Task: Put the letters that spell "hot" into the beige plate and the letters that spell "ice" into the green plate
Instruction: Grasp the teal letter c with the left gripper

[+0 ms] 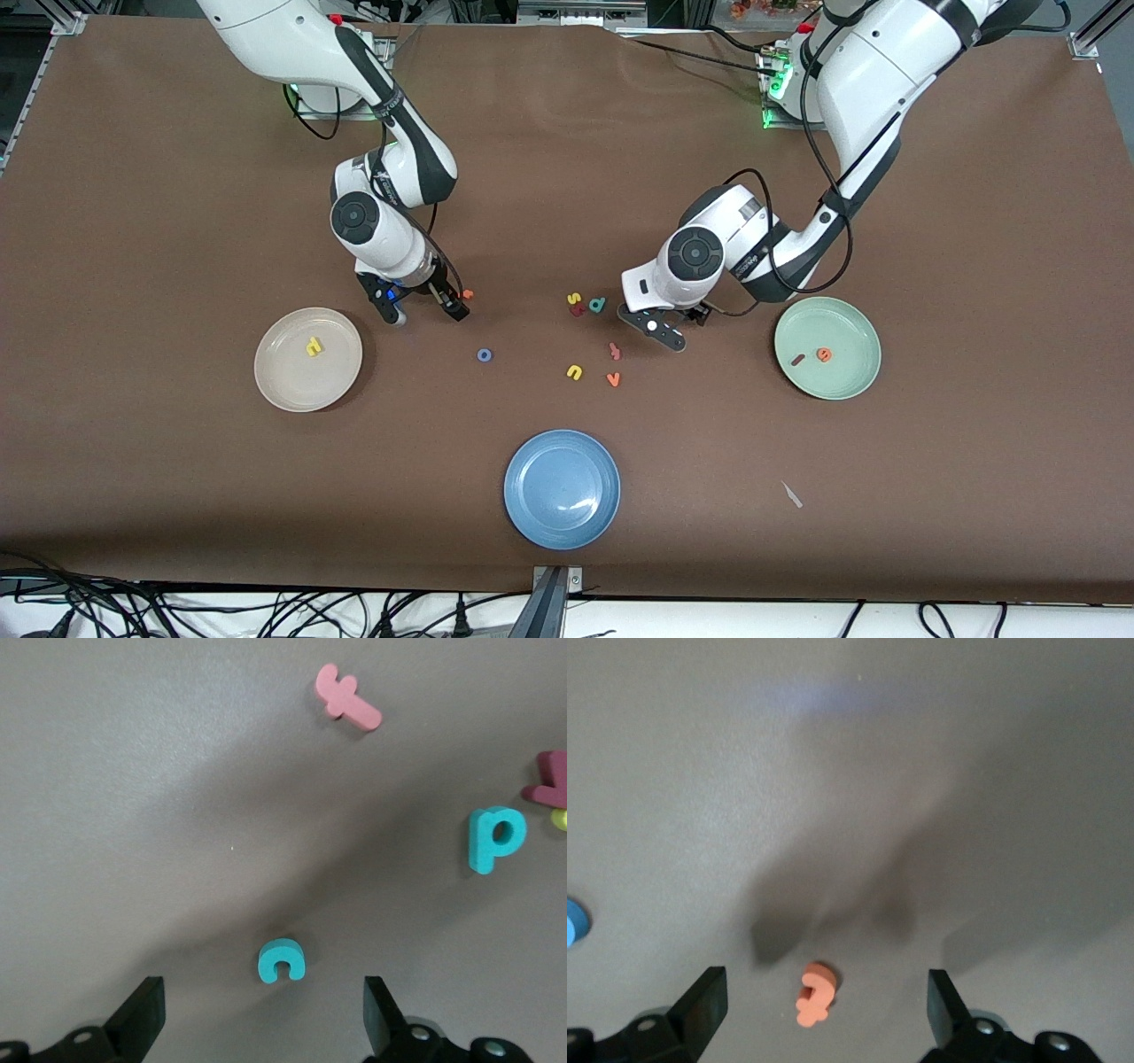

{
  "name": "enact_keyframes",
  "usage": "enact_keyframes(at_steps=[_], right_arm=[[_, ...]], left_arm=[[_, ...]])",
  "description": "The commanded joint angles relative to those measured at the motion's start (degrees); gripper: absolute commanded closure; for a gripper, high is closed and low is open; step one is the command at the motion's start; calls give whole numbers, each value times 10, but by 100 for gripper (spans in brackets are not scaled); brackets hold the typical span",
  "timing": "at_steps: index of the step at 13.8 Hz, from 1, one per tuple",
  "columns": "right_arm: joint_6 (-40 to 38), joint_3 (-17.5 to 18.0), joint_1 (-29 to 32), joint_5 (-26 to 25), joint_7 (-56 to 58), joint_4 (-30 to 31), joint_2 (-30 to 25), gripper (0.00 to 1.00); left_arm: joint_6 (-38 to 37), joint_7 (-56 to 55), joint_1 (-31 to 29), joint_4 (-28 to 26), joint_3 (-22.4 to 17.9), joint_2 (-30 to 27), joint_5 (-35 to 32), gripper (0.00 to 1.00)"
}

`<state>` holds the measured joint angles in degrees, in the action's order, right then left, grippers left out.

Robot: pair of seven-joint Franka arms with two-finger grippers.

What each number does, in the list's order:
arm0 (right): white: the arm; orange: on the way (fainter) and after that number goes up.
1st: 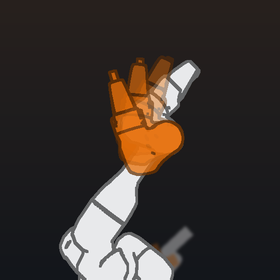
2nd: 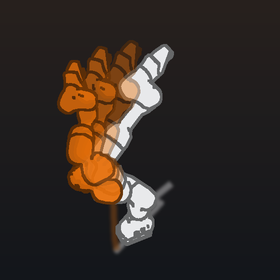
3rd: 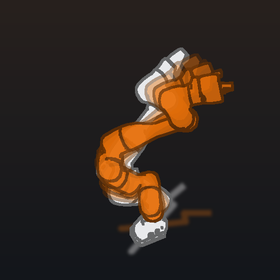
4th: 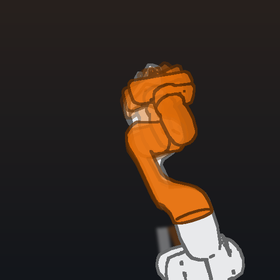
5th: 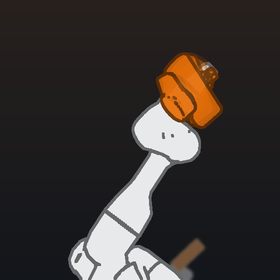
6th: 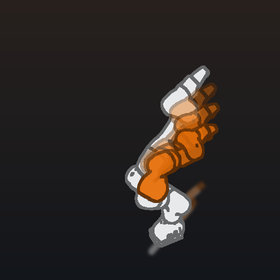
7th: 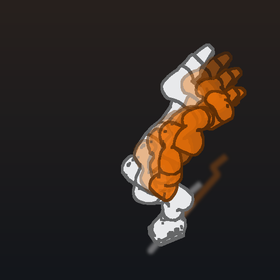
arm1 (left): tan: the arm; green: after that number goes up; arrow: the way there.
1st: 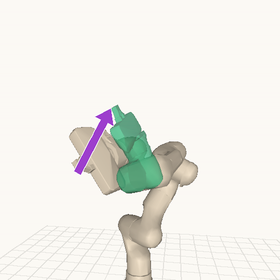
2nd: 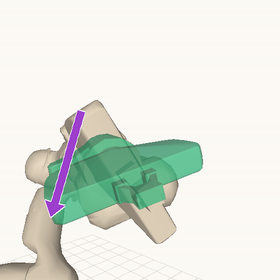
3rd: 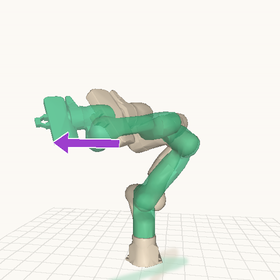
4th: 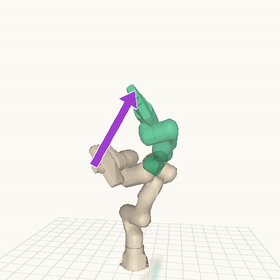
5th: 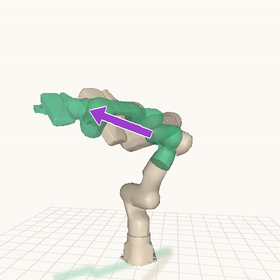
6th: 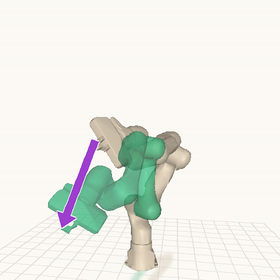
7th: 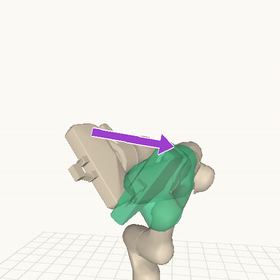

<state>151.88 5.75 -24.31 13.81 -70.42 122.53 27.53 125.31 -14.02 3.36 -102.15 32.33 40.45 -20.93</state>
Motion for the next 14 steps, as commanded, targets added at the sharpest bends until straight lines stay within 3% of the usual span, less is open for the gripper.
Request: enact_keyframes(at_steps=[1, 4, 6, 9, 10, 14], right_arm=[[3, -11, -25, 2, -25, 5, 2, 0], [3, -35, -51, -2, -33, 3, 8, 0], [3, -40, -58, -3, -33, 3, 13, 0], [3, -42, -63, -4, -34, -3, 21, 10], [3, -43, -64, -4, -33, -4, 24, 15], [-18, -43, -65, -11, -34, -18, 26, 26]], left_arm=[[7, -42, 11, -2, -3, 9, -40, 15], [8, -106, 36, -2, -3, 19, -75, 26], [8, -106, 35, -2, -3, 23, -75, 28], [8, -105, 31, -2, -3, 23, -75, 68], [8, -105, 31, -2, -3, 24, -75, 75], [3, -102, 27, 0, -3, 19, -75, 84]])
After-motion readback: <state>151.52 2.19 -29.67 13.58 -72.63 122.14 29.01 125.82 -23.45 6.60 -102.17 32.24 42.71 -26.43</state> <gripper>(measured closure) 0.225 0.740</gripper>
